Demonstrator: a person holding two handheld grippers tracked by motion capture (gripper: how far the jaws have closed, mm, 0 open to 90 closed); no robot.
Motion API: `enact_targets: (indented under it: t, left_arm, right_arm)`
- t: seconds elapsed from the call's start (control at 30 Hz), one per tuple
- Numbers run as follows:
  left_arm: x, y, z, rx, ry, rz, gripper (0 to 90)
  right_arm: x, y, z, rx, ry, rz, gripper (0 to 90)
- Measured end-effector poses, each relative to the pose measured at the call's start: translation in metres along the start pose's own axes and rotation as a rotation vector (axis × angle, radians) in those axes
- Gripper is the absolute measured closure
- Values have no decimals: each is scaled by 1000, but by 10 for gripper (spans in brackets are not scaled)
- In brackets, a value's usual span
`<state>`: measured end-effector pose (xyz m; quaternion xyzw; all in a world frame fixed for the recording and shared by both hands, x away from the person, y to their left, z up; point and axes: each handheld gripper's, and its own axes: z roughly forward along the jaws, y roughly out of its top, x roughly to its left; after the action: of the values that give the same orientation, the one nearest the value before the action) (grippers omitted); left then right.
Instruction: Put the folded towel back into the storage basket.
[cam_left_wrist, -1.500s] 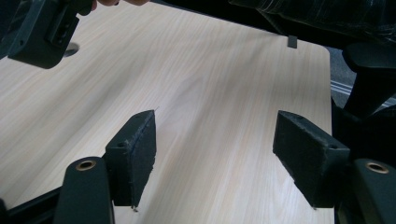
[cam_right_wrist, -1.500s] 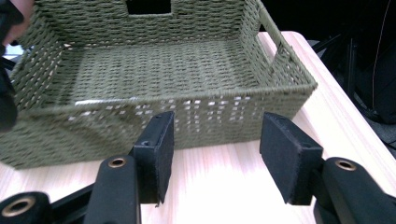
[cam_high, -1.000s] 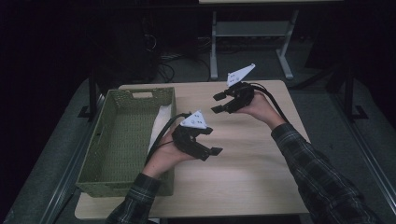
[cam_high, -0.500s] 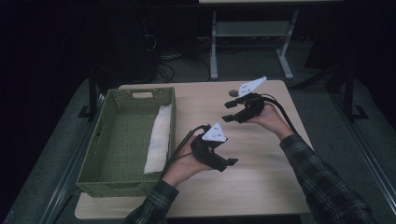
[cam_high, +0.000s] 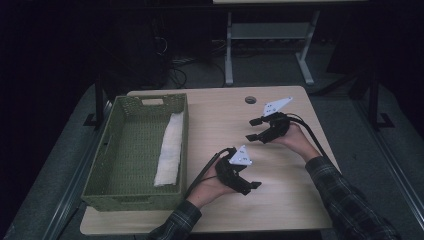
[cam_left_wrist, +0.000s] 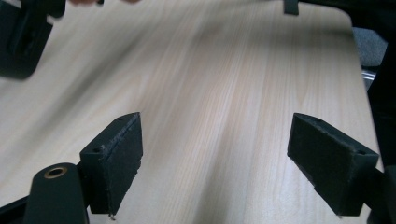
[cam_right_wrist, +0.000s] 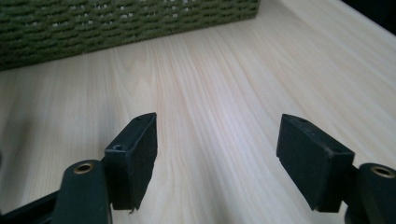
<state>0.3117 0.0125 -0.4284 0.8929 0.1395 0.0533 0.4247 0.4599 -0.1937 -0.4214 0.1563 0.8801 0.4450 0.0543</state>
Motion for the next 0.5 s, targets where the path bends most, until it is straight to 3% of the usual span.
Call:
enact_targets:
  t: [0.2,0.37,0.5]
  left_arm:
    - [-1,-10,11,12,4,-11,158]
    - [-1,-18,18,49,10,-9,158]
    - [1,-24,24,72,13,-8,154]
  right_arm:
    - [1,-18,-1,-9,-20,21,274]
    - [3,-36,1,-6,-37,42,266]
    - [7,-50,4,23,-50,62,265]
